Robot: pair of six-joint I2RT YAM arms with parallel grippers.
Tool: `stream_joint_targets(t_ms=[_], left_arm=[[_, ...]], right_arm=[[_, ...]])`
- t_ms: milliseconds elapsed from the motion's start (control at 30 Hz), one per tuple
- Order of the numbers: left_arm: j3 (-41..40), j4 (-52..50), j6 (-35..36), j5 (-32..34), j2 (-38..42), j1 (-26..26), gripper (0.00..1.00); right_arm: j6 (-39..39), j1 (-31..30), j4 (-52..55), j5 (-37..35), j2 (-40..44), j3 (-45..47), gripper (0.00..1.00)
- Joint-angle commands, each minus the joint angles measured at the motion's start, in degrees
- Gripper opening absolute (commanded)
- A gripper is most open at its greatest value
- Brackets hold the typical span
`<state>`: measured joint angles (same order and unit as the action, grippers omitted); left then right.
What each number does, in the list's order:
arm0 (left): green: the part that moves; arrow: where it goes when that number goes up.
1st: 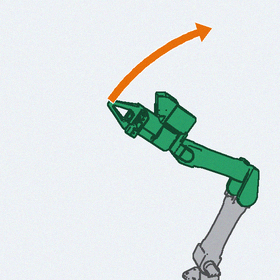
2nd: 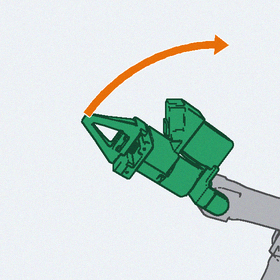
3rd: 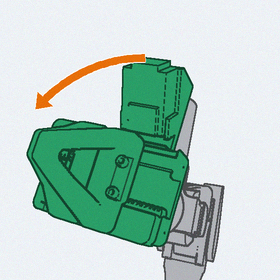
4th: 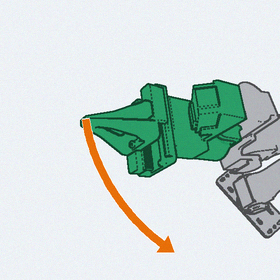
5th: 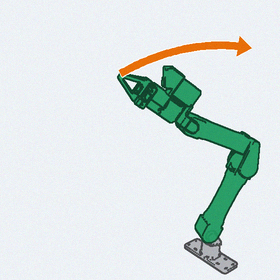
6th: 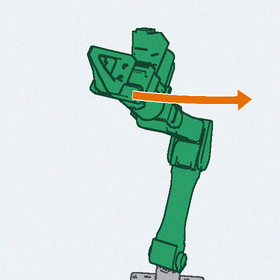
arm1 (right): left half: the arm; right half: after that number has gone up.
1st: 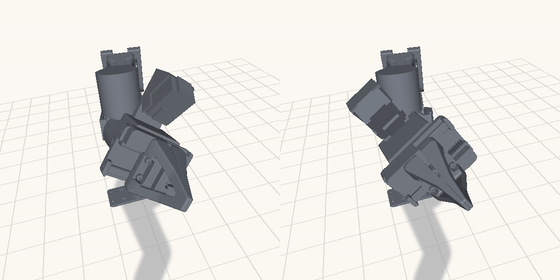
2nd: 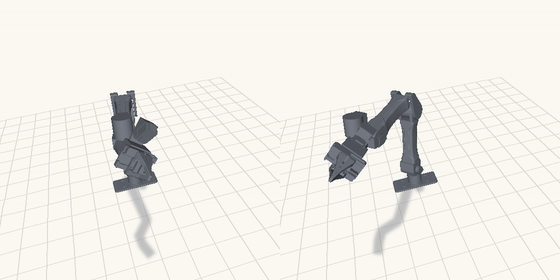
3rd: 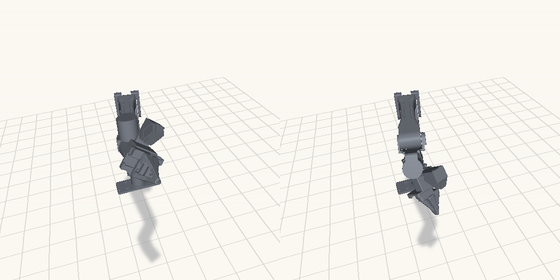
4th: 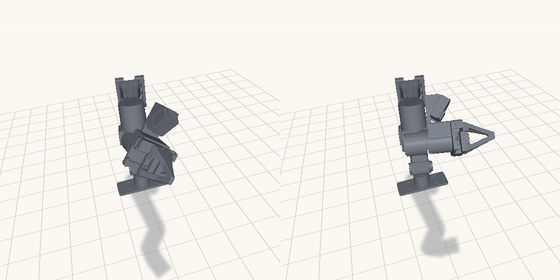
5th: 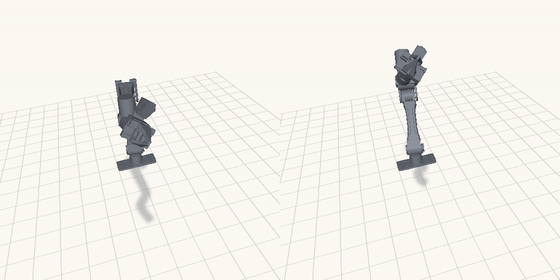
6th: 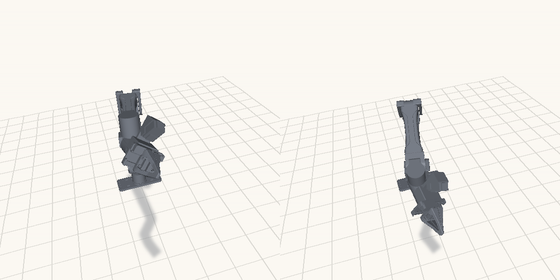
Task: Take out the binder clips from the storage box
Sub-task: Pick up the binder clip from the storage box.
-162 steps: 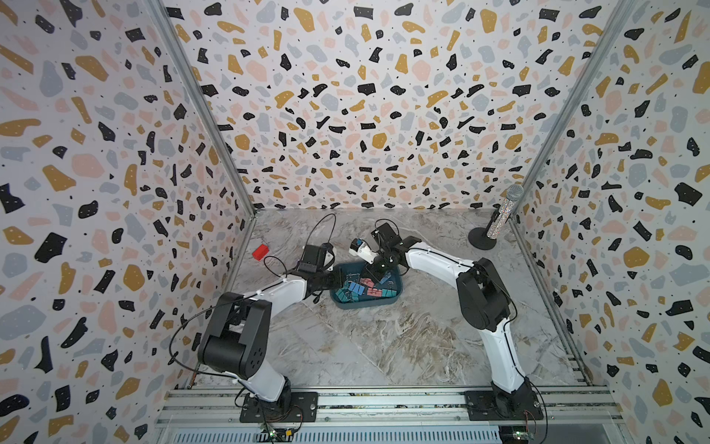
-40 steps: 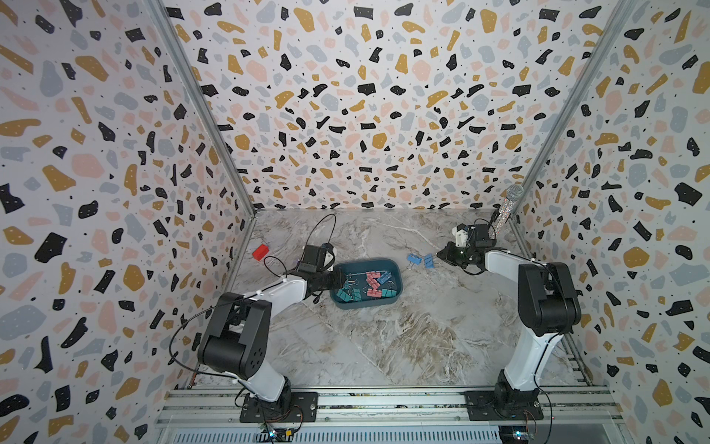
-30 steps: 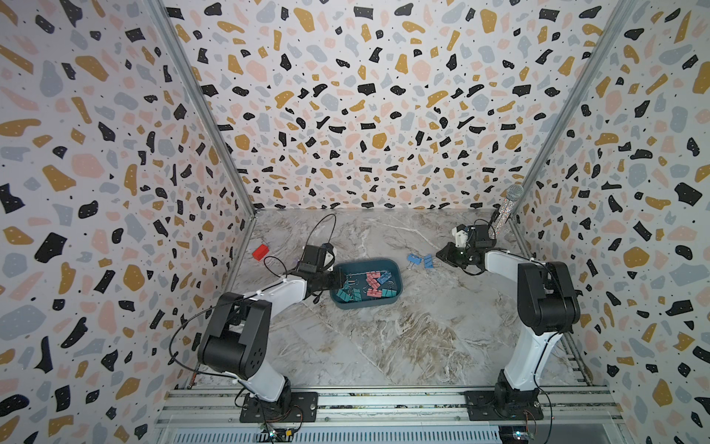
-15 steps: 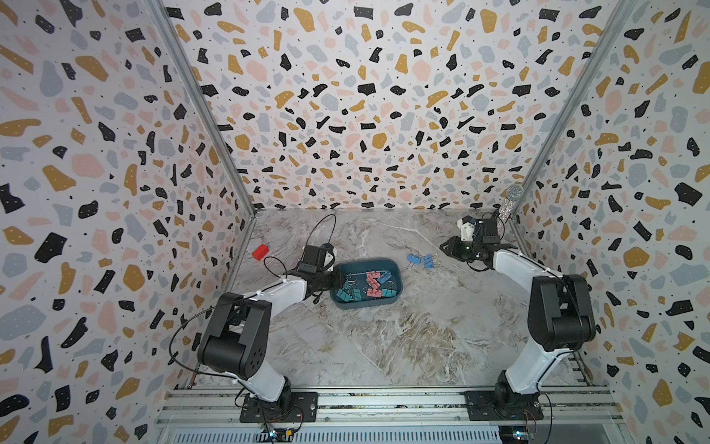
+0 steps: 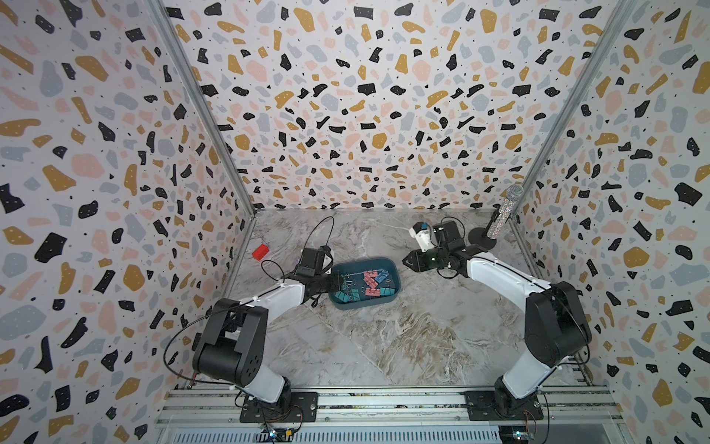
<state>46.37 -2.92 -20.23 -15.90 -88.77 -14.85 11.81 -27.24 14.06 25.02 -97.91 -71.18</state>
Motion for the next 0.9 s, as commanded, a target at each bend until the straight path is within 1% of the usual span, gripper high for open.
stream_joint_targets(t_ms=[0, 167, 267, 433, 733, 867], left_arm=[[-0.72, -0.69, 0.01, 0.88, 1.22, 0.02, 0.23], [-0.69, -0.6, -0.08, 1.36, 2.36, 0.0, 0.26], [-0.85, -0.6, -0.09, 2.0, 3.58, 0.06, 0.27], [-1.3, -0.89, 0.0, 3.61, 5.92, 0.02, 0.3], [-2.56, -5.4, -0.07, 12.04, 8.56, 0.02, 0.32], [-3.47, -5.58, -0.51, 13.38, 8.83, 0.12, 0.34]], right_arm=[[-5.76, -3.29, 4.53, -1.7, -1.99, -5.18, 0.3], [-9.51, -7.47, 7.25, -3.66, -6.31, -9.73, 0.31], [-11.44, -8.98, 8.4, -5.45, -8.68, -12.17, 0.31], [-12.75, -9.49, 10.03, -6.76, -12.3, -15.44, 0.32], [-15.07, -10.1, 10.98, -8.39, -15.06, -17.88, 0.32], [-17.84, -10.83, 10.75, -9.26, -15.73, -18.35, 0.32]])
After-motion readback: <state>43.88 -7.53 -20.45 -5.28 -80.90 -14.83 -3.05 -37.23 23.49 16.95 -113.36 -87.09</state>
